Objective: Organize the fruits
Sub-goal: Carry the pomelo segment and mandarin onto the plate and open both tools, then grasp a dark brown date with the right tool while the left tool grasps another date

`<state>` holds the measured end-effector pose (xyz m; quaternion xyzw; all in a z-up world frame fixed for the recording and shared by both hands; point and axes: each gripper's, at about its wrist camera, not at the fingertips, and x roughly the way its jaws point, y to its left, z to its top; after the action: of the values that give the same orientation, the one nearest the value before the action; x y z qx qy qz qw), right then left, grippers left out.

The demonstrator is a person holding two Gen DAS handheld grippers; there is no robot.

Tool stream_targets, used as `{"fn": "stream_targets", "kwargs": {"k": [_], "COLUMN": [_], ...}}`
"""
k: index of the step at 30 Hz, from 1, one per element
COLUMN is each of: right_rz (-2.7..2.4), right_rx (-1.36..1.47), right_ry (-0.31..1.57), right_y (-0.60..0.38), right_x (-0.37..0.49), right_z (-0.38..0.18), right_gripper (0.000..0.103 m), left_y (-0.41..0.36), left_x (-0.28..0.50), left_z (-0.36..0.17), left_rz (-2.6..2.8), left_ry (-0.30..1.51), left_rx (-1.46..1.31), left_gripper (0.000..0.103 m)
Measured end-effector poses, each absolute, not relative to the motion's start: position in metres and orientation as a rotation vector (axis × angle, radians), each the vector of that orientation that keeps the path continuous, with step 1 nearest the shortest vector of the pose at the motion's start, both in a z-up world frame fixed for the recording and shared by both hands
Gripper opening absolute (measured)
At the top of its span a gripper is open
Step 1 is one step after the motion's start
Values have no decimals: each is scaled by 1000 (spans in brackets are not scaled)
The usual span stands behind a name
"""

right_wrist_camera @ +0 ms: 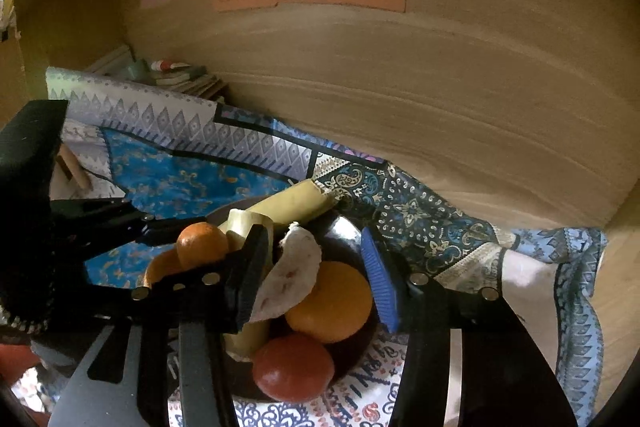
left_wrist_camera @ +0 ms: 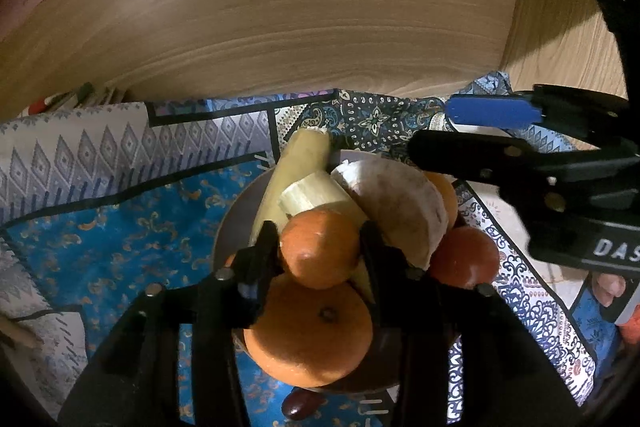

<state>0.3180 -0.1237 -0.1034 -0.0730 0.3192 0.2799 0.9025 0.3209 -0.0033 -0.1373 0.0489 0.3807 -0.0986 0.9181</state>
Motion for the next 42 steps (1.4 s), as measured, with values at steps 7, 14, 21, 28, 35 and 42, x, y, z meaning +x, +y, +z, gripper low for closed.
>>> {"fn": "stream_targets", "kwargs": {"k": [7,14,21,28,35,42], "right_rz": [548,527,511,493,490,518], "right_rx": [-136,-119,-106,-89,-94,-113], "right_ry": [625,590,568,588,641,738], "right_y": [-133,-143,-150,-154,-149,-139], "right_x": [300,276,244,214,184,164], "right_z": [-99,-92,-92,-106,-131,-167], "right_gripper": [49,56,59,62,63,63], "left_y": [-1,8,22,36,46,52], "left_x": [308,276,233,191,160,143], "left_z": [-128,-110,-98,-102,-119,-141], "left_rz": [-192,-181,-148,-127,-126,-112], "left_ry": [756,710,673,668,694,738], "left_rx": [95,74,70,57,26,-4], "left_gripper": [59,60,62,63,63,63]}}
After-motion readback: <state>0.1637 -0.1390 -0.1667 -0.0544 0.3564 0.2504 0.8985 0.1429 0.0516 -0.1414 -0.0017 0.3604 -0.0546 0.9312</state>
